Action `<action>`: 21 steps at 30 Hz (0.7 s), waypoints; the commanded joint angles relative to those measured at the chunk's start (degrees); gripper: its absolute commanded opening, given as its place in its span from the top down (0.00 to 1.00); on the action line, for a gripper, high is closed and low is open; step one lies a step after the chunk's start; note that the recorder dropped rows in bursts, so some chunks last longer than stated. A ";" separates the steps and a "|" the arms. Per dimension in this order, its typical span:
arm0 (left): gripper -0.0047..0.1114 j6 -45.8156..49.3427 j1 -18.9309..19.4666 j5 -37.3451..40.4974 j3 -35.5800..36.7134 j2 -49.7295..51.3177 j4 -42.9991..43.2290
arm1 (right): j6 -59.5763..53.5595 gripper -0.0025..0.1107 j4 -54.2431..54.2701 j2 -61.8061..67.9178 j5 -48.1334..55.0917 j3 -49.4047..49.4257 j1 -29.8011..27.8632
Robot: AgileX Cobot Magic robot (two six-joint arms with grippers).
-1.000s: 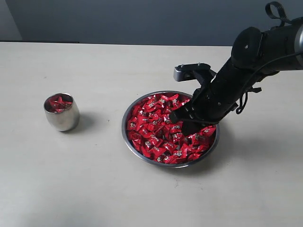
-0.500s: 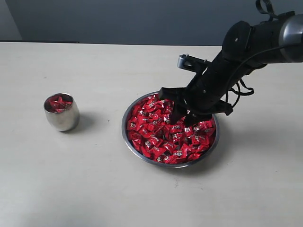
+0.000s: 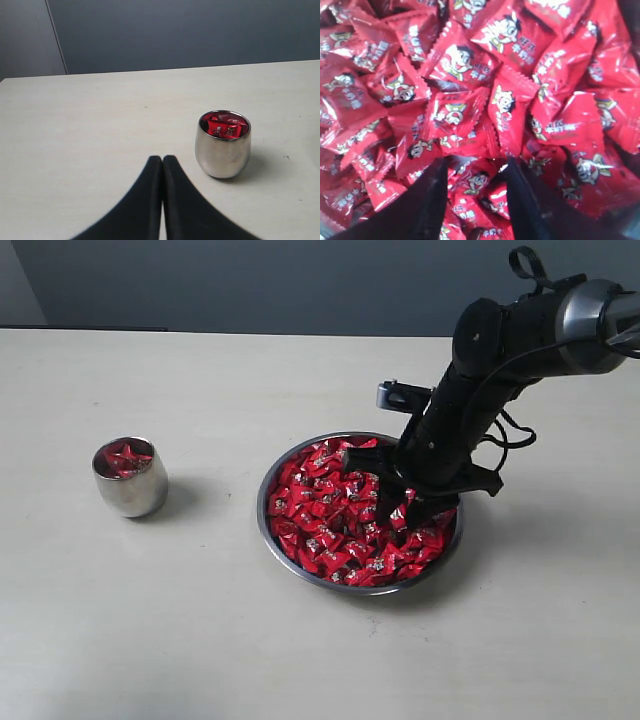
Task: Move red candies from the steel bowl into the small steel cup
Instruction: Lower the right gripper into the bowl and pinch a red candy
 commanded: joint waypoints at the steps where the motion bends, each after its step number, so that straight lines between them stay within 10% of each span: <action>1: 0.96 -0.15 -0.38 -0.10 0.22 -0.26 0.18 | 0.68 0.64 0.43 -0.09 1.20 -0.40 -0.21; 21: 0.96 -0.15 -0.38 -0.10 0.22 -0.26 0.18 | 0.85 0.64 -1.57 1.49 0.71 -0.40 2.54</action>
